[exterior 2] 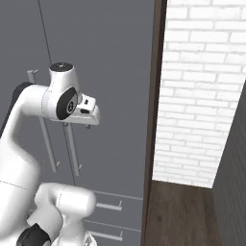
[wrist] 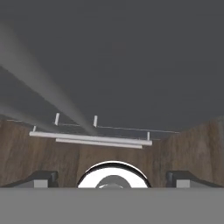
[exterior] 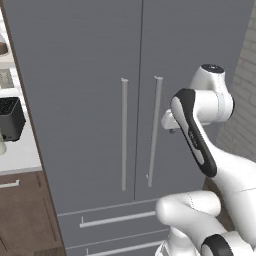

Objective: Grab a lemon wedge from the fridge and one ice cube from the ice bowl, and put them in the glass of lemonade.

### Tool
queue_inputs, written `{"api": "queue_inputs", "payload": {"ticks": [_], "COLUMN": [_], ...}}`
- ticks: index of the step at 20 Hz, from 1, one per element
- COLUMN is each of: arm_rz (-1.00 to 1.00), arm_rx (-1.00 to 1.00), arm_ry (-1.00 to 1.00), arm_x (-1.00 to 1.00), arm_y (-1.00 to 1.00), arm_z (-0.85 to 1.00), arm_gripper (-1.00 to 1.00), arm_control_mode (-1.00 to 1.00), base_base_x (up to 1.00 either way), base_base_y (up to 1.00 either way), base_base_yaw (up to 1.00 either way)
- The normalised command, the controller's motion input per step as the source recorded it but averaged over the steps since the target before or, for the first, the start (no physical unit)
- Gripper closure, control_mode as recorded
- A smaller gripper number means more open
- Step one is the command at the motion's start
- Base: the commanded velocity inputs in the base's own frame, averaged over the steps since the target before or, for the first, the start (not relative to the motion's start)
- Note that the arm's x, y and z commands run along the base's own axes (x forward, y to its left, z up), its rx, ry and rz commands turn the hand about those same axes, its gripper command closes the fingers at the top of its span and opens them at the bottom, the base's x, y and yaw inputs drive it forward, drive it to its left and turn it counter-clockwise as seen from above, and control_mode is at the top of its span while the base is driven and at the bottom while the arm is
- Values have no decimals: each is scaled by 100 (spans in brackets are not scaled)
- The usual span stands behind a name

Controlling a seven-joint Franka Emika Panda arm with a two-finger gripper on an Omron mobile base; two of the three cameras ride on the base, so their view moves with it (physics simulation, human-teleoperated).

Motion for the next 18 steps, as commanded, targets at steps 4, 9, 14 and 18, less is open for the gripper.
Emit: {"api": "queue_inputs", "payload": {"ticks": [4,9,14,18], "arm_rz": [0,0,0,0], "arm_rx": [0,0,0,0], "arm_ry": [0,0,0,0], "arm_x": [-45,-35,-6,0], "arm_y": [0,0,0,0], "arm_z": [-26,-22,-5,0], "arm_gripper": [-100,-100,-100,-100], "arm_control_mode": [-100,-100,100,100], "base_base_x": [0,0,-23,-33], "base_base_y": [0,0,1,9], "base_base_yaw": [0,0,0,0]}}
